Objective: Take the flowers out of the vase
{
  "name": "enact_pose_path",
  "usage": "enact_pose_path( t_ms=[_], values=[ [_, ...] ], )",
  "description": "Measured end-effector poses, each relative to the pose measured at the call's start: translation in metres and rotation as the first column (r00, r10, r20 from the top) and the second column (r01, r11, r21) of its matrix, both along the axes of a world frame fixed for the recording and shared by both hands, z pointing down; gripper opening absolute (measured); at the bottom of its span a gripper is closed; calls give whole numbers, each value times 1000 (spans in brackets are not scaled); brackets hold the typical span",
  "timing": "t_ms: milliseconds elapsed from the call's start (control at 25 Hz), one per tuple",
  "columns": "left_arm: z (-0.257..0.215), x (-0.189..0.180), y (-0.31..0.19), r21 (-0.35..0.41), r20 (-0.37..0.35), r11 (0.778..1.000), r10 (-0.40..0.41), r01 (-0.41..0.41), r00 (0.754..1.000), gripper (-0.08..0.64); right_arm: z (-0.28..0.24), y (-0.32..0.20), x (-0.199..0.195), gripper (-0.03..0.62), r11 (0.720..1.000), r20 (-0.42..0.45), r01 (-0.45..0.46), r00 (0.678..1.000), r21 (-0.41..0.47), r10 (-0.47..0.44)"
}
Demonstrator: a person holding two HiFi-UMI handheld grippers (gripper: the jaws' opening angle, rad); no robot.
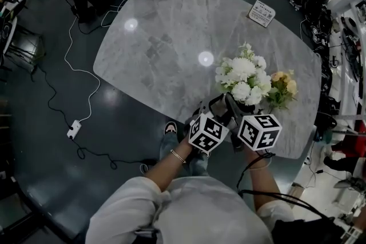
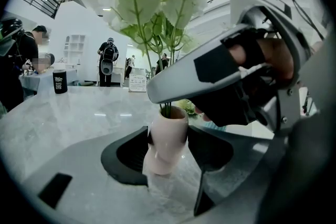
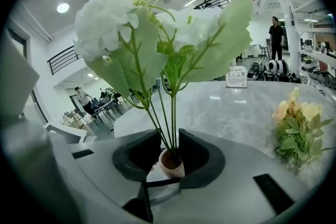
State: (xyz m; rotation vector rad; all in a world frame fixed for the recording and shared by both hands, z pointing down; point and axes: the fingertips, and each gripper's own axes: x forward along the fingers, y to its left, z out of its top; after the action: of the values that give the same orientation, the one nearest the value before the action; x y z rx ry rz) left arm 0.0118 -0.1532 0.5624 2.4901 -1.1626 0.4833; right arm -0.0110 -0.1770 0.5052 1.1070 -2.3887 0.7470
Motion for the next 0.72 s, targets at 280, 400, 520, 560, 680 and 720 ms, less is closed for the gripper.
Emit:
enact_pose_path(
  t_ms=[280, 400, 520, 560, 680, 720],
  values=[
    [2, -2, -1, -2, -2, 1000, 0, 0, 1000, 247, 1, -1, -2, 69, 1000, 4, 6, 1000, 11, -6],
    [0, -1, 1, 0, -3, 1000, -1, 1, 1000, 247, 0, 1, 0, 61, 1000, 12, 3, 1000, 15, -4],
    [0, 2, 1, -1, -2, 1000, -2, 2, 1000, 247, -1, 0, 4, 55, 1000, 21, 0, 1000, 15, -1],
    [0, 2, 1, -1, -2, 1000, -2, 2, 1000, 247, -1, -1, 5, 52, 1000, 22, 0, 1000, 15, -1],
    [0, 1, 2, 0, -2, 1000, -3, 3, 1000, 247, -1, 0, 6, 41, 1000, 19, -1, 1000, 20, 1],
    [0, 0, 3, -1, -2, 1000, -3, 2, 1000, 247, -2, 0, 6, 37, 1000, 19, -3, 1000, 22, 2]
  ],
)
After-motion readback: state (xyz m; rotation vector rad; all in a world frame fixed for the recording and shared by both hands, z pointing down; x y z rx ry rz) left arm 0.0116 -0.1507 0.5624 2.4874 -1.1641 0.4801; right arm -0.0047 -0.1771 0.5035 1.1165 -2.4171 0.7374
